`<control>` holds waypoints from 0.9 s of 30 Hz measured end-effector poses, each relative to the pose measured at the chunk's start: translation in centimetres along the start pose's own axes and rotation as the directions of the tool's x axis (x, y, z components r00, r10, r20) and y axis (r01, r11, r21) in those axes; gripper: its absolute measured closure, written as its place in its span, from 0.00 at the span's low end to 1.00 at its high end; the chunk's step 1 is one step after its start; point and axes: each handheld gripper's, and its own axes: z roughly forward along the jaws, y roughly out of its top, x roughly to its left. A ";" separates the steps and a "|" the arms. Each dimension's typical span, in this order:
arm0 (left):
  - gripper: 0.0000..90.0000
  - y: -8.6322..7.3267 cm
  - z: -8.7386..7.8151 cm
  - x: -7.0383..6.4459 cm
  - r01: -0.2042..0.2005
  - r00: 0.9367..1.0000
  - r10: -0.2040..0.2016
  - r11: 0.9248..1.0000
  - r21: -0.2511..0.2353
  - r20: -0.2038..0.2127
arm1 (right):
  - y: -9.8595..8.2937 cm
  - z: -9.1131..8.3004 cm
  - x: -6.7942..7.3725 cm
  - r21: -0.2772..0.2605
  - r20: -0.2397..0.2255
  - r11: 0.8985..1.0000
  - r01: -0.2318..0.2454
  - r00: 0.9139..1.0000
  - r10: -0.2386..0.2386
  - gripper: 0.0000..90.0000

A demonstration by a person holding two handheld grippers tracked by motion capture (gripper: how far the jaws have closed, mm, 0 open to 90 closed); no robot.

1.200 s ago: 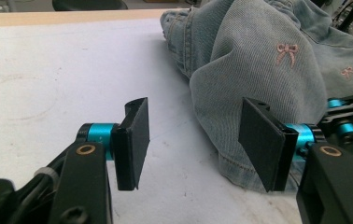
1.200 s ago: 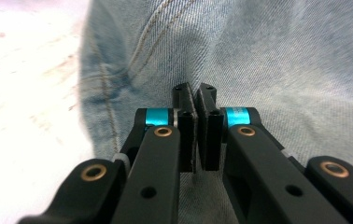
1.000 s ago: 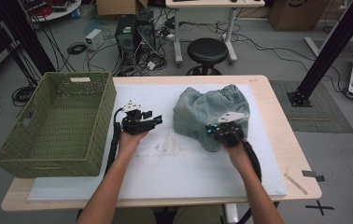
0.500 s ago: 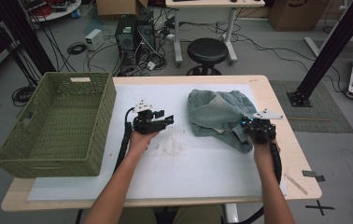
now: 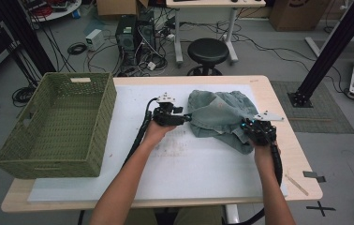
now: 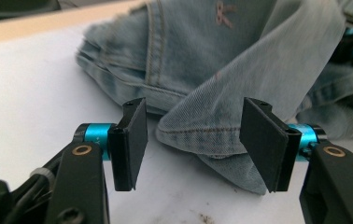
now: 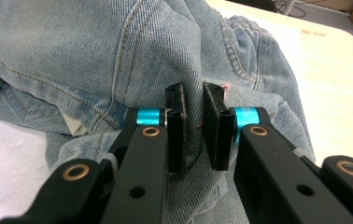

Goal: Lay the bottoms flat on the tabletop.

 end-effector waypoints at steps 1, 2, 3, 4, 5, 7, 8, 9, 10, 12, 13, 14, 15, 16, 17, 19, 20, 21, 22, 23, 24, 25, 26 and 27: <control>0.46 0.0 0.4 -0.1 -0.003 1.000 0.003 1.000 0.001 0.002 | 0.0 0.0 0.0 0.000 -0.004 1.000 -0.003 1.000 0.003 0.90; 0.46 0.0 1.0 -0.1 -0.026 1.000 0.026 1.000 0.000 0.009 | -0.1 0.0 0.0 -0.005 -0.007 1.000 0.000 1.000 0.000 0.88; 0.46 0.0 1.0 -0.1 -0.026 1.000 0.026 1.000 0.000 0.009 | -0.1 0.0 0.0 -0.005 -0.007 1.000 0.000 1.000 0.000 0.88; 0.46 0.0 1.6 -0.1 -0.049 0.999 0.049 0.999 0.022 0.009 | -0.1 0.0 0.0 -0.003 -0.012 1.000 -0.008 1.000 0.008 0.85; 0.46 0.0 1.6 -0.1 -0.049 0.999 0.049 0.999 0.022 0.009 | -0.1 0.0 0.0 -0.003 -0.012 1.000 -0.008 1.000 0.008 0.85; 0.49 -0.1 2.2 -0.3 -0.063 0.998 0.063 0.997 0.043 0.010 | -0.1 0.0 0.0 -0.003 -0.017 1.000 -0.013 1.000 0.013 0.82; 0.53 -0.1 2.7 -0.5 -0.084 0.996 0.084 0.994 0.066 0.008 | -0.1 0.0 0.0 -0.005 -0.020 1.000 -0.016 1.000 0.016 0.80; 0.57 -0.1 2.7 -0.5 -0.084 0.996 0.084 0.994 0.066 0.008 | -0.1 0.0 0.0 -0.005 -0.020 1.000 -0.016 1.000 0.016 0.80; 0.57 -0.2 2.9 -0.6 -0.095 0.995 0.095 0.993 0.075 0.001 | -0.2 0.0 0.0 -0.004 -0.020 1.000 -0.017 1.000 0.017 0.78; 0.88 -0.1 2.9 -0.8 -0.123 0.992 0.126 0.986 0.109 -0.024 | -0.2 0.1 0.1 -0.007 -0.028 1.000 -0.025 0.999 0.025 0.75; 0.88 -0.1 2.9 -0.9 -0.124 0.992 0.127 0.985 0.121 -0.019 | -0.2 0.1 0.1 -0.008 -0.029 1.000 -0.023 0.999 0.023 0.74; 0.95 -0.3 2.4 -1.1 -0.123 0.992 0.126 0.984 0.128 -0.014 | -0.1 0.2 0.2 -0.006 -0.032 1.000 -0.023 0.999 0.023 0.72; 0.95 -0.4 1.9 -1.1 -0.115 0.993 0.116 0.985 0.128 0.000 | -0.1 0.3 0.2 -0.006 -0.033 1.000 -0.021 0.999 0.021 0.71; 0.95 -0.5 1.3 -1.1 -0.104 0.995 0.103 0.987 0.120 0.013 | -0.1 0.3 0.2 -0.004 -0.033 1.000 -0.017 0.999 0.017 0.70; 0.95 -0.5 0.6 -1.0 -0.091 0.996 0.089 0.990 0.111 0.023 | 0.0 0.4 0.2 -0.003 -0.032 1.000 -0.019 0.999 0.019 0.69; 0.96 -0.7 -0.2 -0.9 -0.081 0.996 0.078 0.992 0.095 0.037 | 0.0 0.5 0.2 0.002 -0.037 1.000 -0.019 0.999 0.019 0.68; 0.96 -0.8 -0.9 -0.9 -0.074 0.997 0.071 0.993 0.087 0.043 | 0.0 0.6 0.3 0.007 -0.039 1.000 -0.018 0.999 0.018 0.67; 0.96 -0.9 -1.6 -0.9 -0.068 0.997 0.064 0.995 0.079 0.051 | 0.1 0.7 0.4 0.012 -0.046 1.000 -0.016 0.999 0.017 0.66; 0.96 -1.4 -3.0 -1.0 -0.071 0.996 0.066 0.995 0.071 0.067 | 0.2 1.0 0.8 0.026 -0.060 1.000 -0.007 0.998 0.009 0.64; 0.96 -1.6 -3.5 -1.0 -0.072 0.995 0.067 0.995 0.065 0.073 | 0.3 1.2 1.1 0.032 -0.064 0.999 0.006 0.998 -0.004 0.63; 0.96 -2.1 -4.4 -1.1 -0.065 0.995 0.060 0.996 0.059 0.080 | 0.3 1.3 1.4 0.038 -0.071 0.999 0.015 0.997 -0.012 0.63; 0.96 -2.5 -5.1 -1.1 -0.048 0.995 0.045 0.998 0.042 0.086 | 0.3 1.6 1.8 0.049 -0.082 0.999 0.024 0.996 -0.020 0.61; 0.96 -3.0 -5.8 -1.0 -0.033 0.995 0.030 0.999 0.032 0.097 | 0.3 1.9 2.2 0.063 -0.095 0.997 0.034 0.995 -0.028 0.61; 0.96 -3.0 -5.8 -1.0 -0.033 0.995 0.030 0.999 0.032 0.097 | 0.3 1.9 2.2 0.063 -0.095 0.997 0.034 0.995 -0.028 0.61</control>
